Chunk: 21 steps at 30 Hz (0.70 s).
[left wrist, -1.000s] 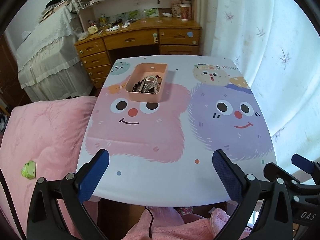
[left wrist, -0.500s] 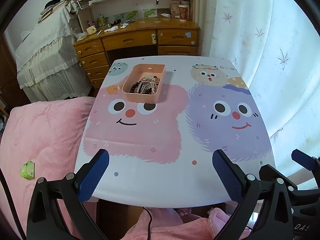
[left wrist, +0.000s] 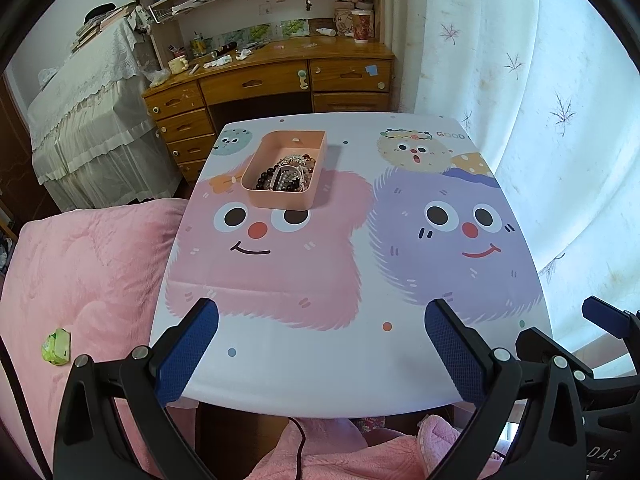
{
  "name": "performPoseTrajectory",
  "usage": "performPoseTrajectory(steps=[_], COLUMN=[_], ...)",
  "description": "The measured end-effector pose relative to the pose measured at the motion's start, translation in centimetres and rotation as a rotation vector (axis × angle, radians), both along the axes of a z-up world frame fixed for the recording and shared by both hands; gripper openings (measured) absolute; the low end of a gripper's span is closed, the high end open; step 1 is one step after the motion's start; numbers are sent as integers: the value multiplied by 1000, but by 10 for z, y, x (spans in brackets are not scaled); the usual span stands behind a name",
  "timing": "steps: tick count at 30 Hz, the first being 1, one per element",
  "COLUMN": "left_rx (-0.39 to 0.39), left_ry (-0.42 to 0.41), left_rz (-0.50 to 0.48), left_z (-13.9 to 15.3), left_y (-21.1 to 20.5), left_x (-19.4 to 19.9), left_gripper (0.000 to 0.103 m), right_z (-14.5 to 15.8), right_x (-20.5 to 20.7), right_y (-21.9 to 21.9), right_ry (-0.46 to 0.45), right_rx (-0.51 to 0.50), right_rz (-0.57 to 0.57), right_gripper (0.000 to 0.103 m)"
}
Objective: Organize jewelry
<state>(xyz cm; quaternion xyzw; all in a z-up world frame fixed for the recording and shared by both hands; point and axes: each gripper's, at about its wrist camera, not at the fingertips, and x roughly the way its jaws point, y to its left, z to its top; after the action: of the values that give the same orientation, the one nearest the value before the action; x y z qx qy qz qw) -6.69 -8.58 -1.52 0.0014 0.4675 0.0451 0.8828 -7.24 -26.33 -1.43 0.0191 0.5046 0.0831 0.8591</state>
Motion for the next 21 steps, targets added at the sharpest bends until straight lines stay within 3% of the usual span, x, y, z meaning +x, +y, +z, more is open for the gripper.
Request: performPoseTrajectory(steps=[21], left_rx=[-3], left_ry=[10], left_rz=[-2], left_z=[-2], left_y=[0], left_x=[2], left_gripper=[102], right_z=[-2], right_x=[3], right_y=[-4], right_ry=[4], right_rx=[-2], right_rz=[4], right_gripper=[103])
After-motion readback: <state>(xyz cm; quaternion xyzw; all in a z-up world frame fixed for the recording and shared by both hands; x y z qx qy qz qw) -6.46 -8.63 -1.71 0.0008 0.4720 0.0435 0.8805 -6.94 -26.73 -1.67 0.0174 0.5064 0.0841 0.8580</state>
